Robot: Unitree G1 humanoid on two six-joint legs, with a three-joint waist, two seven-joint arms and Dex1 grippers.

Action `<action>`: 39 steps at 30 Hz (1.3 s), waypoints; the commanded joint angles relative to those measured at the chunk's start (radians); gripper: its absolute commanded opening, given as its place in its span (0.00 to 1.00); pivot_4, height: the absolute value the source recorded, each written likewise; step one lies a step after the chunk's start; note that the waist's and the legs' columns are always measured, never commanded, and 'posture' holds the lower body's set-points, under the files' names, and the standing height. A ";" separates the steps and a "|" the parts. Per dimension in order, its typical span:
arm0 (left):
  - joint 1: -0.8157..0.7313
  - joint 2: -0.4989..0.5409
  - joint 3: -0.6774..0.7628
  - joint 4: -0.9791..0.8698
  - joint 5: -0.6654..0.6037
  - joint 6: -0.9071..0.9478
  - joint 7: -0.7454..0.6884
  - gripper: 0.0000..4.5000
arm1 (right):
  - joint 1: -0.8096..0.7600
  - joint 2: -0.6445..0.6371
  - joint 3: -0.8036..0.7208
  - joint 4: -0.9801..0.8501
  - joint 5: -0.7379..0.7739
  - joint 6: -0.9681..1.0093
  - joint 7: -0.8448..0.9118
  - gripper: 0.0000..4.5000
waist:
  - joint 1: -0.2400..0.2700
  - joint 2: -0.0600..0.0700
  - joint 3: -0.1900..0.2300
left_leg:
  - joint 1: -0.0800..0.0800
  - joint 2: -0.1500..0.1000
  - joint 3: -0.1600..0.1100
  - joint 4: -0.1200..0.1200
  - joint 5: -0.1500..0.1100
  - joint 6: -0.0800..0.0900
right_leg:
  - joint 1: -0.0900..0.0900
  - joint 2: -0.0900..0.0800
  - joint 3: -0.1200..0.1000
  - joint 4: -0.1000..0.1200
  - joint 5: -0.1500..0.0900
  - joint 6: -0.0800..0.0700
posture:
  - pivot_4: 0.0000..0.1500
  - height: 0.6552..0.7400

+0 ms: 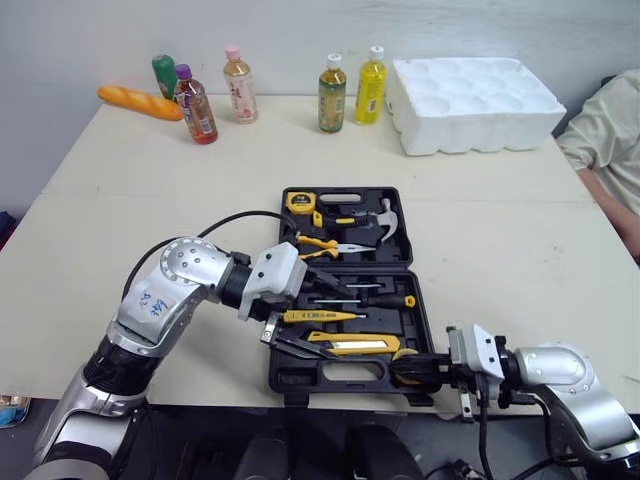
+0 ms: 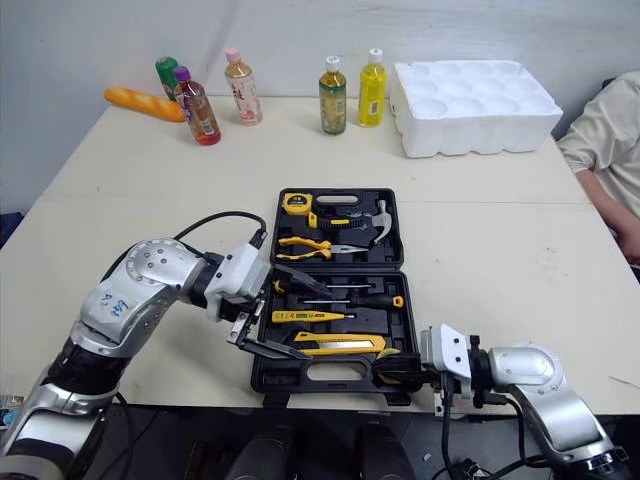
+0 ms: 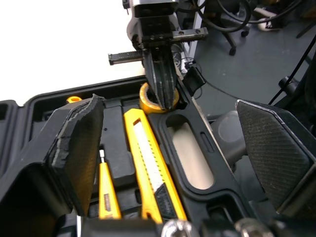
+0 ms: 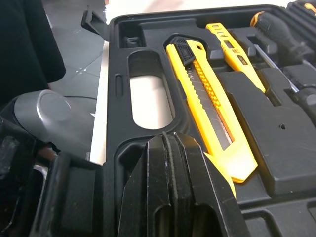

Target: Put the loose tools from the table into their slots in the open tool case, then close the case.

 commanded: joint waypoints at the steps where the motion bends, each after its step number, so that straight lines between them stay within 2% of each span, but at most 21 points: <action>1: -0.005 0.002 0.009 -0.001 0.001 -0.011 -0.007 1.00 | 0.053 0.011 0.007 0.087 -0.029 0.007 -0.018 0.01 | -0.001 -0.001 -0.001 | 0.001 0.000 0.000 0.000 0.000 0.000 | 0.001 0.000 0.000 0.000 0.000 0.000 | 1.00 1.00; 6: -0.005 0.000 0.009 0.001 0.001 -0.013 -0.010 1.00 | 0.073 -0.002 0.003 0.062 0.032 0.084 -0.017 0.01 | 0.000 -0.001 -0.001 | 0.005 0.000 -0.001 0.000 -0.003 0.004 | 0.007 0.000 -0.001 -0.003 0.000 0.000 | 1.00 1.00; 11: -0.003 0.008 0.007 0.000 0.003 -0.003 -0.012 1.00 | 0.058 -0.039 -0.015 -0.041 0.126 0.216 -0.013 0.01 | 0.002 -0.001 -0.001 | 0.004 0.000 -0.002 0.000 -0.004 0.004 | 0.007 -0.001 -0.001 -0.006 0.000 0.000 | 1.00 1.00; 15: 0.051 0.080 0.060 -0.019 -0.021 0.068 0.001 1.00 | 0.014 -0.079 -0.050 -0.243 0.254 0.390 -0.081 0.01 | -0.002 0.000 0.000 | 0.001 0.000 -0.002 0.000 -0.004 0.004 | 0.005 -0.001 -0.002 -0.006 0.000 0.000 | 1.00 1.00; 18: 0.121 0.122 0.131 -0.002 -0.022 0.047 0.016 1.00 | -0.037 -0.096 -0.111 -0.299 0.281 0.456 -0.149 0.01 | -0.011 0.001 0.001 | 0.001 0.000 -0.002 0.000 -0.004 0.004 | 0.002 0.000 -0.001 -0.004 0.000 0.000 | 1.00 1.00; 21: 0.190 0.187 0.193 0.051 0.005 0.018 0.008 0.80 | -0.124 -0.128 -0.187 -0.266 0.247 0.506 -0.227 0.00 | -0.008 0.001 0.001 | 0.001 0.000 -0.002 0.001 -0.004 0.004 | 0.001 -0.001 0.000 -0.001 0.000 0.000 | 1.00 1.00; 23: 0.209 0.200 0.212 0.073 0.020 0.015 0.037 0.59 | -0.152 -0.145 -0.205 -0.237 0.221 0.517 -0.247 0.00 | -0.002 0.001 0.001 | 0.000 0.000 -0.002 0.000 -0.004 0.004 | -0.001 -0.001 0.000 -0.001 0.000 0.000 | 1.00 1.00; 28: 0.215 0.199 0.294 0.260 0.067 -0.026 0.130 0.07 | -0.292 -0.178 -0.180 -0.036 0.076 0.515 -0.311 0.00 | 0.000 0.001 0.001 | -0.006 0.000 -0.001 -0.001 -0.004 0.005 | -0.007 -0.002 0.000 -0.001 0.000 0.000 | 1.00 1.00; 29: 0.206 0.195 0.283 0.288 0.086 -0.031 0.143 0.00 | -0.318 -0.169 -0.164 -0.003 0.058 0.507 -0.311 0.00 | 0.000 0.001 0.001 | -0.006 0.000 -0.001 -0.001 -0.004 0.005 | -0.007 -0.002 0.000 -0.001 0.000 0.000 | 1.00 1.00; 32: 0.181 0.183 0.220 0.346 0.154 -0.052 0.157 0.00 | -0.394 -0.130 -0.093 0.078 -0.011 0.495 -0.327 0.00 | -0.002 0.001 0.001 | -0.006 0.000 0.000 -0.001 -0.004 0.005 | -0.008 -0.001 0.000 0.000 0.000 0.000 | 1.00 1.00; 39: 0.040 0.048 0.127 0.499 0.266 -0.062 0.250 0.00 | -0.530 -0.072 0.050 0.241 -0.175 0.468 -0.337 0.00 | -0.001 0.001 0.001 | -0.007 -0.001 0.001 0.000 -0.004 0.004 | -0.010 -0.001 0.001 0.003 0.000 0.000 | 1.00 1.00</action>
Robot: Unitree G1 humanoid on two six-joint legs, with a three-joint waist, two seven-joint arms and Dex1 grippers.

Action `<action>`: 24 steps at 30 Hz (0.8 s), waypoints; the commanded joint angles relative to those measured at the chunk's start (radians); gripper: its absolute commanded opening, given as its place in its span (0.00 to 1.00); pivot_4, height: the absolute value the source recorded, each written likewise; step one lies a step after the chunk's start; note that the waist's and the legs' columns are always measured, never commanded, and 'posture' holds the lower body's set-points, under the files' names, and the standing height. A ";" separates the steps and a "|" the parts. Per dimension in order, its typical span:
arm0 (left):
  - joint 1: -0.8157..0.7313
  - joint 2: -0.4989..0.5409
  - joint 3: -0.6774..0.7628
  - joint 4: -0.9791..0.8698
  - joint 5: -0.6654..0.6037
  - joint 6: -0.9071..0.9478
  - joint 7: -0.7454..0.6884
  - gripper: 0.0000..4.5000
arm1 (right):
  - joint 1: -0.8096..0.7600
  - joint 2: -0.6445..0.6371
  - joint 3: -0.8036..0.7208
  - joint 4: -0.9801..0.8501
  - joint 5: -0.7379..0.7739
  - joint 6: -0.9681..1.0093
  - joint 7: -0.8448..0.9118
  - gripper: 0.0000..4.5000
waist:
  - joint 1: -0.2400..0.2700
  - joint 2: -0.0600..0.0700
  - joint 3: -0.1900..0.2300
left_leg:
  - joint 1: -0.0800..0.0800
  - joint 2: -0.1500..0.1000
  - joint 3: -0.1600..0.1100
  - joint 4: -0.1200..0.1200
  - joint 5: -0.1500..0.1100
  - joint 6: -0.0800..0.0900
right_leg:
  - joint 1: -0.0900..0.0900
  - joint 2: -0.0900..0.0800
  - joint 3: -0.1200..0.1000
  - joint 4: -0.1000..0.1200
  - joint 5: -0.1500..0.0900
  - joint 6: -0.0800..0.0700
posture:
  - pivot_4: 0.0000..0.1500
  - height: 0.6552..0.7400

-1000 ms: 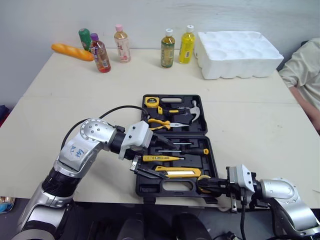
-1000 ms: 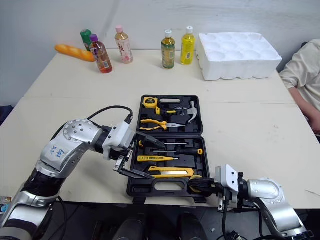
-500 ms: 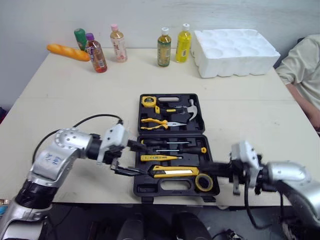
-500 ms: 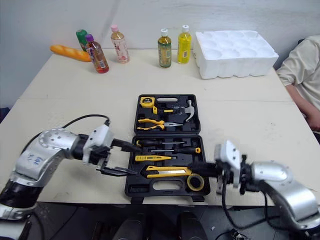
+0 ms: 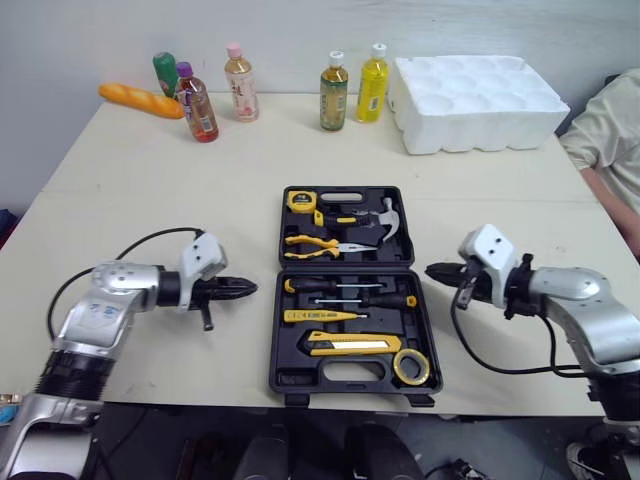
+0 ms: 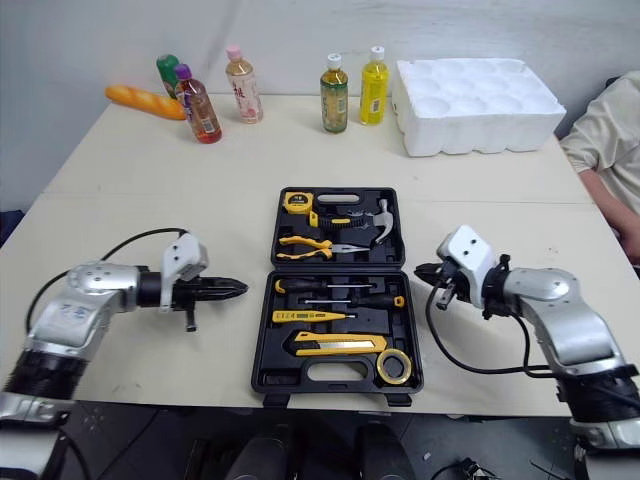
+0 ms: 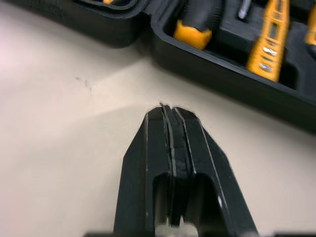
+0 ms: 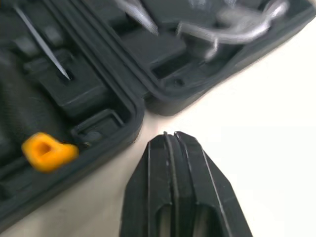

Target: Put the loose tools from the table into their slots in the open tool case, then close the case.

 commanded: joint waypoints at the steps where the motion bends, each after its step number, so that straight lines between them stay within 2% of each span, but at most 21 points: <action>1: -0.067 -0.039 -0.020 0.065 0.041 -0.004 0.036 0.00 | -0.052 0.014 0.024 0.039 -0.050 -0.030 0.011 0.00 | 0.000 0.000 0.000 | 0.000 0.000 0.000 0.000 0.001 -0.001 | 0.000 0.000 0.000 0.001 0.000 0.000 | 1.00 1.00; 8: -0.122 -0.109 -0.061 0.106 0.042 -0.001 -0.010 0.00 | -0.108 0.101 0.055 0.020 -0.058 0.001 0.023 0.00 | -0.006 0.000 0.000 | -0.001 0.000 0.000 0.001 0.003 -0.006 | -0.001 0.001 0.000 0.004 0.000 0.000 | 1.00 1.00; 15: -0.200 -0.177 -0.073 0.206 0.097 -0.040 0.040 0.00 | -0.114 0.143 0.045 0.019 -0.071 0.032 0.007 0.00 | -0.002 0.000 0.000 | -0.001 0.000 0.000 0.002 0.004 -0.006 | -0.001 0.001 0.000 0.003 0.000 0.000 | 1.00 1.00; 24: -0.212 -0.173 -0.069 0.256 0.137 -0.081 0.007 0.00 | -0.090 0.143 0.029 -0.005 -0.092 0.033 -0.004 0.00 | -0.001 0.000 0.000 | 0.000 0.000 0.000 0.002 0.004 -0.007 | -0.001 0.000 0.000 0.004 0.000 0.000 | 1.00 1.00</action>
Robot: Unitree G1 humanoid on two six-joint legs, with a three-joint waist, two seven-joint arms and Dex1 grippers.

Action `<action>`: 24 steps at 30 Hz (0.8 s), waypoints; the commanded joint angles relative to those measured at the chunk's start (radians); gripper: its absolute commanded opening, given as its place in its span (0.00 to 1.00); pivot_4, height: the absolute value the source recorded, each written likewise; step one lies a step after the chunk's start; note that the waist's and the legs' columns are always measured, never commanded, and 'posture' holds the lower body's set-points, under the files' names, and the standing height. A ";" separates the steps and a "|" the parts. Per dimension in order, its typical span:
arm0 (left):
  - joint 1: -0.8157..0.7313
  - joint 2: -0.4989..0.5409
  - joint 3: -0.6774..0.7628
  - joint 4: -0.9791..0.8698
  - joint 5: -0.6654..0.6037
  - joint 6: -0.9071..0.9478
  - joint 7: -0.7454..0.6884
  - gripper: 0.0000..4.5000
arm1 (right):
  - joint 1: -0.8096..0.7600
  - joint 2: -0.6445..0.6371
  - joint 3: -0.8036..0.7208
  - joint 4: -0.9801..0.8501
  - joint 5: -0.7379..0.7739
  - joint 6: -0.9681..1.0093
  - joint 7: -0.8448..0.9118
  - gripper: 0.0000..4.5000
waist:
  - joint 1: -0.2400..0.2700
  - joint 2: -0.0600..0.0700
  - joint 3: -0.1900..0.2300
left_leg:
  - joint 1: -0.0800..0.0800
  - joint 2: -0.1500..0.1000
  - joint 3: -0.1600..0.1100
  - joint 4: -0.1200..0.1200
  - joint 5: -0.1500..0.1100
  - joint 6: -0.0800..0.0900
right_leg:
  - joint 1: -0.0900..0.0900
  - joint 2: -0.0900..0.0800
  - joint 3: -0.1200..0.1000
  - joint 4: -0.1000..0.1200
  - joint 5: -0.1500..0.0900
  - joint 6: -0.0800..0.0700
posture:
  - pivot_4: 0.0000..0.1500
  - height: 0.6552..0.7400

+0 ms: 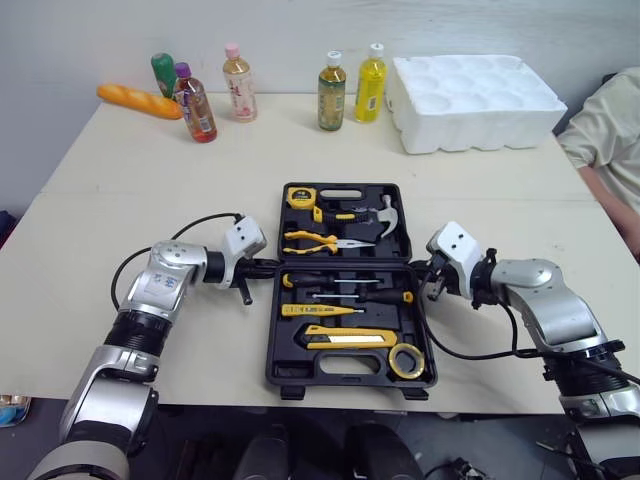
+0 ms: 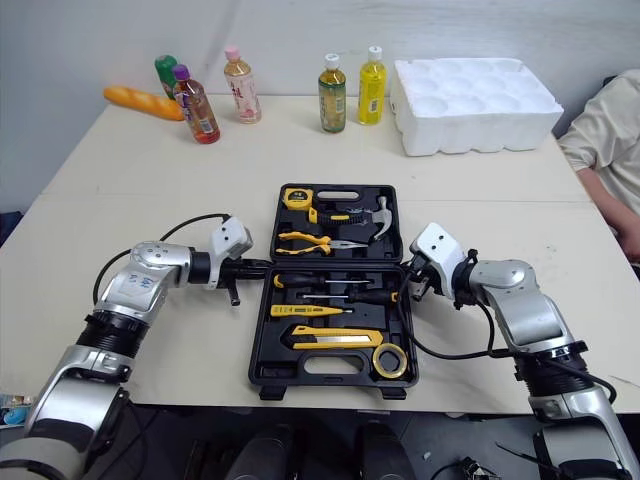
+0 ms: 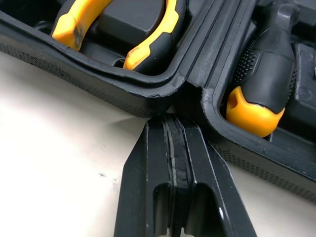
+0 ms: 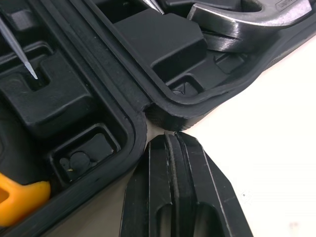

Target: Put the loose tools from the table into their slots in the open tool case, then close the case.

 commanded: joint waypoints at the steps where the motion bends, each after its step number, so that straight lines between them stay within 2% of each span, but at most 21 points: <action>1: -0.008 -0.008 -0.011 -0.007 0.009 -0.018 -0.012 0.00 | 0.003 0.014 -0.009 -0.063 0.010 -0.035 0.006 0.00 | 0.000 0.000 0.000 | 0.000 0.000 0.000 0.000 0.000 0.000 | 0.000 0.000 0.000 0.000 0.000 0.000 | 1.00 1.00; 7: 0.000 0.005 0.013 0.009 0.016 -0.009 0.017 0.00 | 0.036 -0.012 -0.034 -0.060 -0.013 -0.045 -0.015 0.00 | 0.000 0.000 0.000 | 0.000 0.000 0.000 -0.001 0.000 0.000 | 0.000 0.000 0.000 0.000 0.000 0.000 | 1.00 1.00; 10: 0.035 0.046 0.047 -0.036 -0.009 0.046 0.010 0.00 | 0.071 -0.049 -0.077 -0.080 0.009 0.027 -0.013 0.00 | 0.000 0.000 0.000 | 0.000 0.000 0.000 -0.001 0.000 0.000 | 0.000 0.000 0.000 0.000 0.000 0.000 | 1.00 1.00; 14: 0.088 0.126 0.135 -0.143 -0.089 0.216 0.002 0.30 | 0.087 -0.106 -0.179 -0.138 0.120 0.182 0.026 0.32 | -0.013 0.000 0.000 | 0.000 0.000 0.000 -0.002 0.000 0.000 | 0.000 0.000 0.000 0.001 0.000 0.000 | 1.00 1.00; 19: 0.049 0.172 0.212 -0.307 -0.218 0.567 0.030 0.76 | -0.048 -0.063 -0.325 -0.175 0.314 0.520 -0.031 0.83 | -0.025 0.000 0.000 | 0.001 0.000 -0.001 -0.002 0.000 0.001 | 0.000 0.000 0.000 0.001 0.000 0.000 | 1.00 1.00; 21: 0.015 0.165 0.216 -0.362 -0.256 0.669 0.051 0.94 | -0.104 -0.051 -0.320 -0.185 0.339 0.582 -0.051 1.00 | -0.024 0.000 0.000 | 0.000 0.000 -0.001 -0.002 0.000 0.001 | 0.000 0.000 0.000 0.001 0.000 0.000 | 1.00 1.00; 22: -0.009 0.157 0.212 -0.364 -0.265 0.718 0.068 0.99 | -0.129 -0.045 -0.302 -0.184 0.335 0.592 -0.062 1.00 | -0.024 0.000 0.000 | 0.000 0.000 -0.001 -0.002 0.000 0.000 | 0.000 0.000 0.000 0.000 0.000 0.000 | 1.00 1.00; 24: -0.082 0.129 0.196 -0.321 -0.257 0.828 0.134 0.99 | -0.200 -0.011 -0.269 -0.154 0.329 0.630 -0.106 1.00 | -0.024 0.000 0.000 | 0.000 0.000 -0.001 -0.003 0.001 0.000 | 0.000 0.000 0.000 0.001 0.000 0.000 | 1.00 1.00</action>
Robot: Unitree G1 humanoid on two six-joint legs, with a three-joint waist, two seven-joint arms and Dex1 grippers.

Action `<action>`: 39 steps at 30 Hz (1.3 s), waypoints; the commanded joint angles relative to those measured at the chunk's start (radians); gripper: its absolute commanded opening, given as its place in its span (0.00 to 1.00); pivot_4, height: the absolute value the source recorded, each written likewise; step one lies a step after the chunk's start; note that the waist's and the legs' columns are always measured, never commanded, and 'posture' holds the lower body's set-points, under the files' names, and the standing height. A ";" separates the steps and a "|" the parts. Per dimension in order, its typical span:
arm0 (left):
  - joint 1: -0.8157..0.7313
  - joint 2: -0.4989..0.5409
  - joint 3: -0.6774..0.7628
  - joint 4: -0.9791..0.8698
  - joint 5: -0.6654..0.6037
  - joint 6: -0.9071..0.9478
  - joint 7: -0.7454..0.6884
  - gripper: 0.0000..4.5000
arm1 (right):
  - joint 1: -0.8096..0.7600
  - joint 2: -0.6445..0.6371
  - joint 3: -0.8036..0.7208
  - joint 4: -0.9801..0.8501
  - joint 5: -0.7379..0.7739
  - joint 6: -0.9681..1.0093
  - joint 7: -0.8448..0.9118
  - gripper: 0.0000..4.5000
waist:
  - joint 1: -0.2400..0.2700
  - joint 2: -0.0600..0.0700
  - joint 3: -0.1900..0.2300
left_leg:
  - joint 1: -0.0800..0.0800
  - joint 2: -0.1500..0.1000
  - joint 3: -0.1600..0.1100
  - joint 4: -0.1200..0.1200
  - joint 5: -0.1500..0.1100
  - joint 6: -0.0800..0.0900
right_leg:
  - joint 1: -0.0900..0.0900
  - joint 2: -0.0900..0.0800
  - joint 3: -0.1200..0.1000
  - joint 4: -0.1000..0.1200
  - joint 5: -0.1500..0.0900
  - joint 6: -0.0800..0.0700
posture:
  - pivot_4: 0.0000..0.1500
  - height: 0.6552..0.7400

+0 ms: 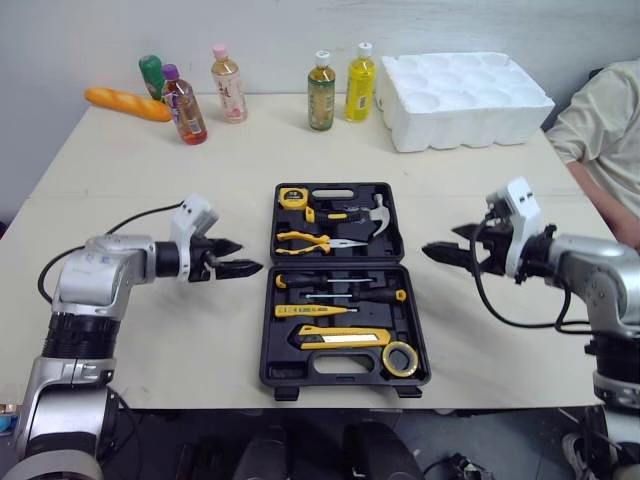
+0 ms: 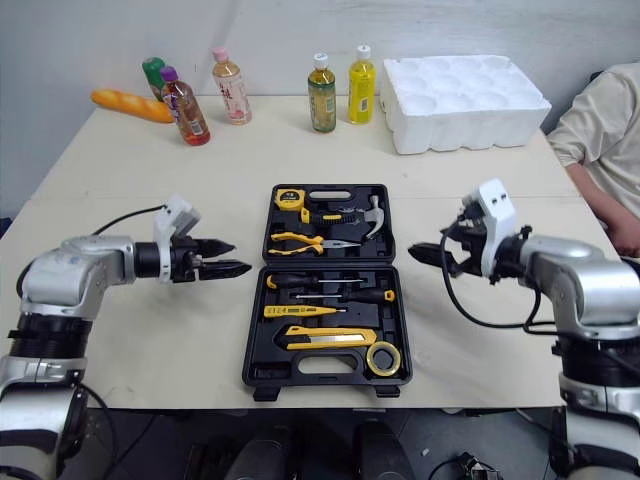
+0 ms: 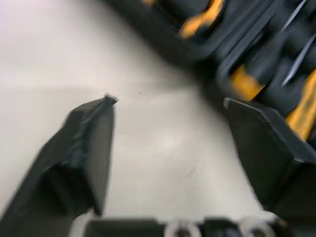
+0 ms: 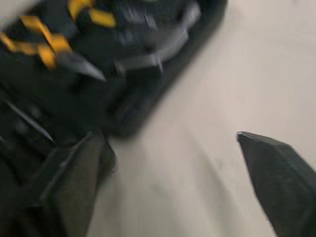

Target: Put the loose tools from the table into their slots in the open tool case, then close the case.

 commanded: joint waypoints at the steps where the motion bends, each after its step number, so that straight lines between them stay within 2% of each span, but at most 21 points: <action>1: -0.108 -0.046 0.016 0.041 -0.010 0.158 0.115 0.99 | -0.097 0.049 0.034 0.022 0.008 0.071 -0.072 1.00 | 0.000 0.000 0.000 | 0.000 0.000 0.000 0.000 0.000 0.000 | 0.000 0.000 0.000 0.001 0.000 0.000 | 1.00 1.00; 6: -0.198 -0.110 0.020 0.154 0.001 0.254 0.224 0.99 | -0.171 0.084 0.118 0.108 -0.038 0.073 -0.126 1.00 | 0.000 0.000 0.000 | -0.002 -0.001 0.000 0.000 0.000 0.000 | -0.003 0.000 0.000 0.001 0.000 0.000 | 1.00 1.00; 9: -0.211 -0.137 -0.013 0.199 0.016 0.244 0.260 0.99 | -0.215 0.125 0.142 0.175 -0.063 0.077 -0.176 1.00 | -0.002 0.000 0.000 | -0.019 -0.002 0.002 0.006 0.001 -0.002 | -0.020 0.000 0.001 0.009 0.000 0.000 | 1.00 1.00; 13: -0.229 -0.173 -0.014 0.257 0.028 0.211 0.304 0.99 | -0.247 0.160 0.153 0.233 -0.081 0.090 -0.211 1.00 | -0.001 0.000 0.000 | -0.030 -0.002 0.003 0.011 0.004 -0.004 | -0.034 0.000 0.001 0.019 0.000 0.000 | 1.00 1.00; 19: -0.254 -0.231 0.009 0.326 0.034 0.190 0.367 0.99 | -0.260 0.188 0.174 0.285 -0.096 0.093 -0.225 1.00 | 0.000 0.000 0.000 | -0.030 -0.003 0.003 0.014 0.004 -0.004 | -0.034 -0.001 0.001 0.021 0.000 0.000 | 1.00 1.00; 29: -0.229 -0.229 -0.011 0.319 0.047 0.175 0.389 0.99 | -0.256 0.193 0.178 0.312 -0.102 0.078 -0.237 1.00 | -0.001 0.000 -0.001 | -0.030 -0.003 0.003 0.015 0.004 -0.004 | -0.034 -0.001 0.001 0.023 0.000 0.000 | 1.00 1.00; 32: -0.224 -0.238 -0.004 0.304 0.034 0.177 0.386 0.80 | -0.252 0.190 0.181 0.313 -0.104 0.072 -0.237 0.82 | -0.001 0.000 -0.001 | -0.030 -0.003 0.003 0.016 0.004 -0.004 | -0.033 -0.001 0.001 0.023 0.000 0.000 | 1.00 1.00; 35: -0.225 -0.242 -0.007 0.299 0.030 0.198 0.389 0.49 | -0.250 0.187 0.182 0.311 -0.104 0.073 -0.234 0.46 | -0.001 0.000 -0.001 | -0.030 -0.003 0.003 0.016 0.004 -0.004 | -0.033 -0.001 0.001 0.023 0.000 0.000 | 1.00 1.00; 36: -0.225 -0.243 -0.005 0.300 0.028 0.201 0.390 0.42 | -0.250 0.187 0.182 0.311 -0.104 0.074 -0.233 0.38 | -0.001 0.000 -0.001 | -0.030 -0.003 0.003 0.016 0.004 -0.004 | -0.033 -0.001 0.001 0.023 0.000 0.000 | 1.00 1.00; 39: -0.226 -0.241 -0.007 0.304 0.029 0.198 0.390 0.42 | -0.248 0.187 0.183 0.313 -0.103 0.072 -0.234 0.38 | -0.001 0.000 -0.001 | -0.029 -0.003 0.003 0.016 0.004 -0.004 | -0.033 -0.001 0.001 0.024 0.000 0.000 | 1.00 1.00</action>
